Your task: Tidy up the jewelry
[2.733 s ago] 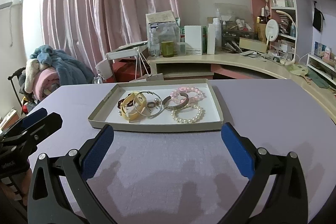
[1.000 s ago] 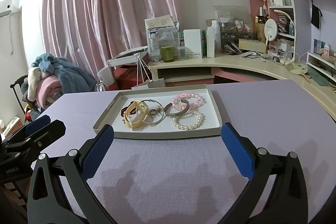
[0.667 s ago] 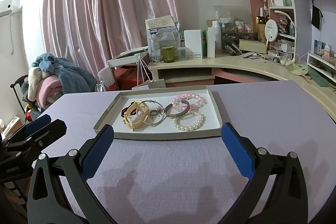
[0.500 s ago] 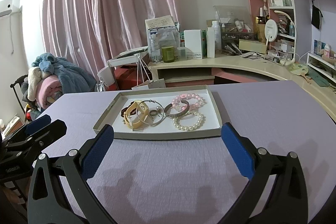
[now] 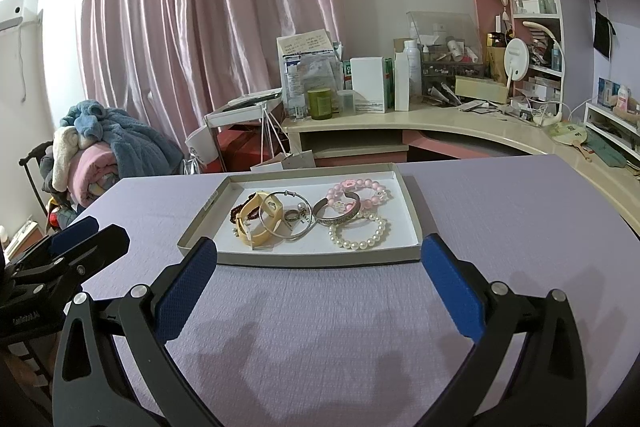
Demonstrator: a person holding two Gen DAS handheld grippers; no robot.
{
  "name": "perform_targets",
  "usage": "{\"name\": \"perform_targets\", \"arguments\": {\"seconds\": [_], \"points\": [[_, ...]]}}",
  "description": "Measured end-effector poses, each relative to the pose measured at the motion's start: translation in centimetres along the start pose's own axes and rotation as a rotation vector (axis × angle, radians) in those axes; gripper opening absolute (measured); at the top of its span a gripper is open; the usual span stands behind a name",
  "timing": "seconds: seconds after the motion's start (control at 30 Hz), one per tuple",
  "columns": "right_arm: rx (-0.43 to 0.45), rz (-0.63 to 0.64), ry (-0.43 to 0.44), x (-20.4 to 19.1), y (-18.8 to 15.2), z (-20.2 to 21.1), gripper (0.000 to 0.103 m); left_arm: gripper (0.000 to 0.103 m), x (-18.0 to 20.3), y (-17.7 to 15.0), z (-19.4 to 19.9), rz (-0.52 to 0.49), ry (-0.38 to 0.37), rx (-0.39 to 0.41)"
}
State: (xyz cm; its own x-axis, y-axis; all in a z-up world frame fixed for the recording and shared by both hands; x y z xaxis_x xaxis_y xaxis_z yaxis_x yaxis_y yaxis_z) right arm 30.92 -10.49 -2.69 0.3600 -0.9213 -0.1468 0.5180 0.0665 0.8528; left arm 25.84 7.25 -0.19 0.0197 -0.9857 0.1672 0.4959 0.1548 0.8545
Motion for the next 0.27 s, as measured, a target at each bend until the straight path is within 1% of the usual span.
{"name": "perform_targets", "arguments": {"seconds": [0.27], "points": [[0.003, 0.001, 0.0, 0.04, 0.14, 0.09, 0.102, 0.101, 0.08, 0.08, -0.15, 0.001, -0.002, -0.004]]}}
Point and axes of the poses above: each gripper's, at about its wrist camera, not at the fingertips, and z roughly against the way its jaws point, x to its right, y to its top, the point moved 7 cm from there along -z, roughly the way its jaws point, and after that the axes turned 4 degrees about -x, right-handed, at the moved point
